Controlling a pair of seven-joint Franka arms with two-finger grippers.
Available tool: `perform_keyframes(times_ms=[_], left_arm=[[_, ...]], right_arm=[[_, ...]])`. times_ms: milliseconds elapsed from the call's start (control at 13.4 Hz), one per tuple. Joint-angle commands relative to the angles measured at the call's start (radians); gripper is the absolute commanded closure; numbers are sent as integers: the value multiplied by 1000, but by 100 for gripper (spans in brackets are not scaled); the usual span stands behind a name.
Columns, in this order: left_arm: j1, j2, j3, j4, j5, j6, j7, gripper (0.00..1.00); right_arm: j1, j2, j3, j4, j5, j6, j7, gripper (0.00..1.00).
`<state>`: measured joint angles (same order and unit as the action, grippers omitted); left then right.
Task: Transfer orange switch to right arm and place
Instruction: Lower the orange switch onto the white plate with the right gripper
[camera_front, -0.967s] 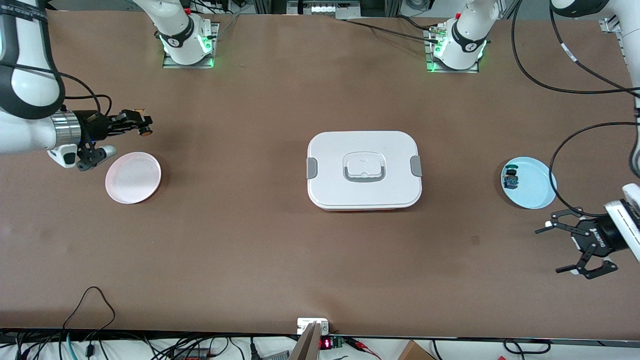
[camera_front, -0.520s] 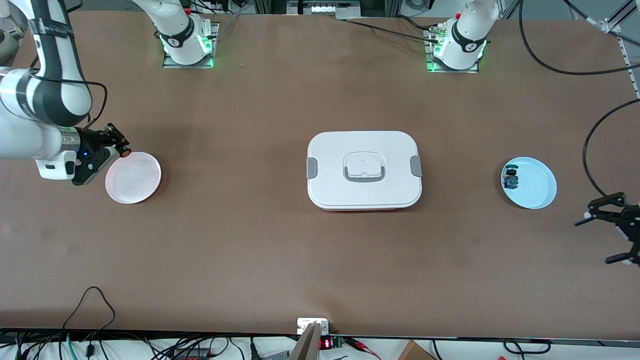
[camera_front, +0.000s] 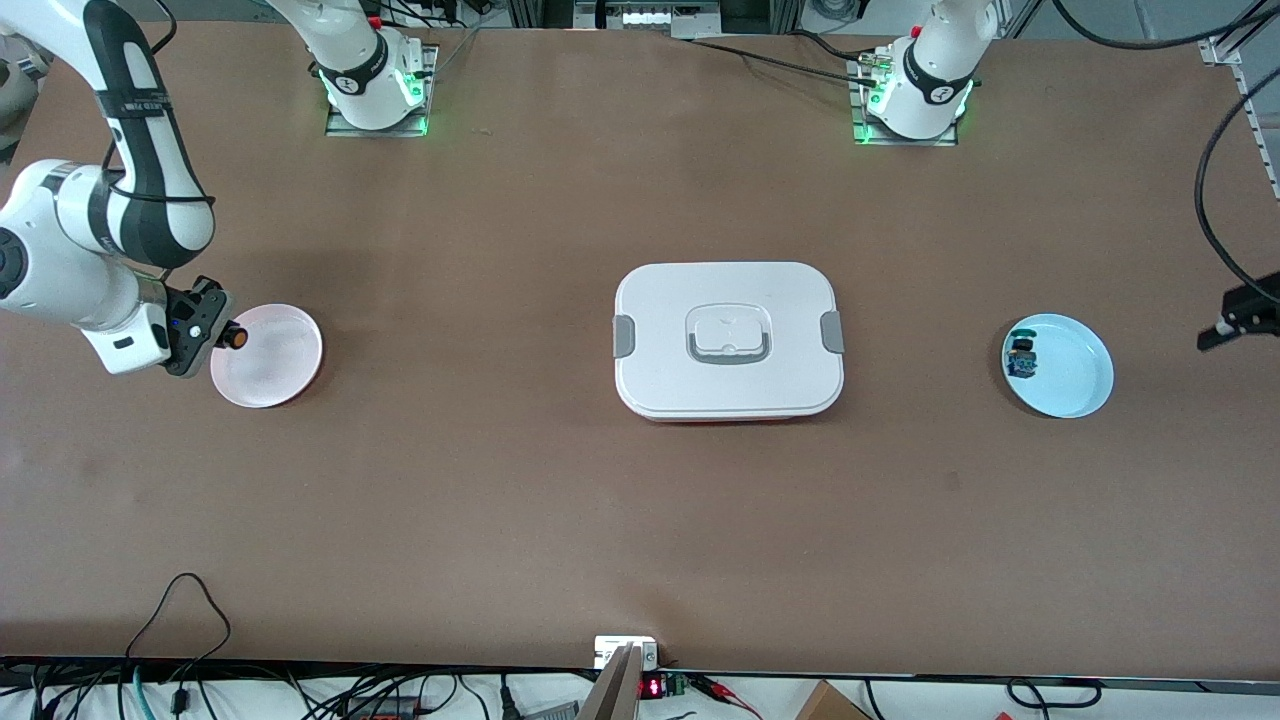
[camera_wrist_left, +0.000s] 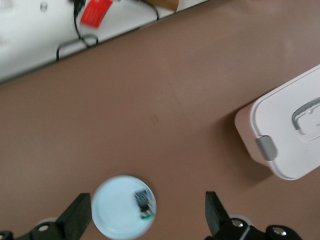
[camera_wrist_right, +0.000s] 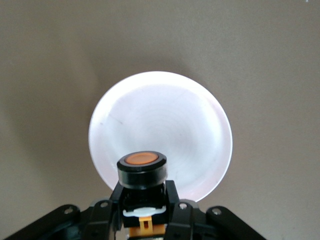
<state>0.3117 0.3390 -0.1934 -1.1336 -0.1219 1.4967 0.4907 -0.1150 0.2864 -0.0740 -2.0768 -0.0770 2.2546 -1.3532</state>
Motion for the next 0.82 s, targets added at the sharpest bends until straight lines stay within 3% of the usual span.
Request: perform_keyframes(times_ms=[0, 149, 446, 743], left_arm=[[-57, -78, -3, -37, 71, -123, -280, 0], [-88, -125, -14, -79, 111, -159, -365, 0], [-95, -267, -55, -276, 140, -153, -486, 0], [-95, -273, -66, -375, 139, -93, -527, 0]], right_arm=[[-15, 22, 8, -22, -68, 63, -44, 88], [-17, 40, 10, -34, -90, 117, -75, 88], [-20, 60, 11, -84, -90, 221, -133, 87], [-18, 62, 11, -123, -79, 237, -193, 87]])
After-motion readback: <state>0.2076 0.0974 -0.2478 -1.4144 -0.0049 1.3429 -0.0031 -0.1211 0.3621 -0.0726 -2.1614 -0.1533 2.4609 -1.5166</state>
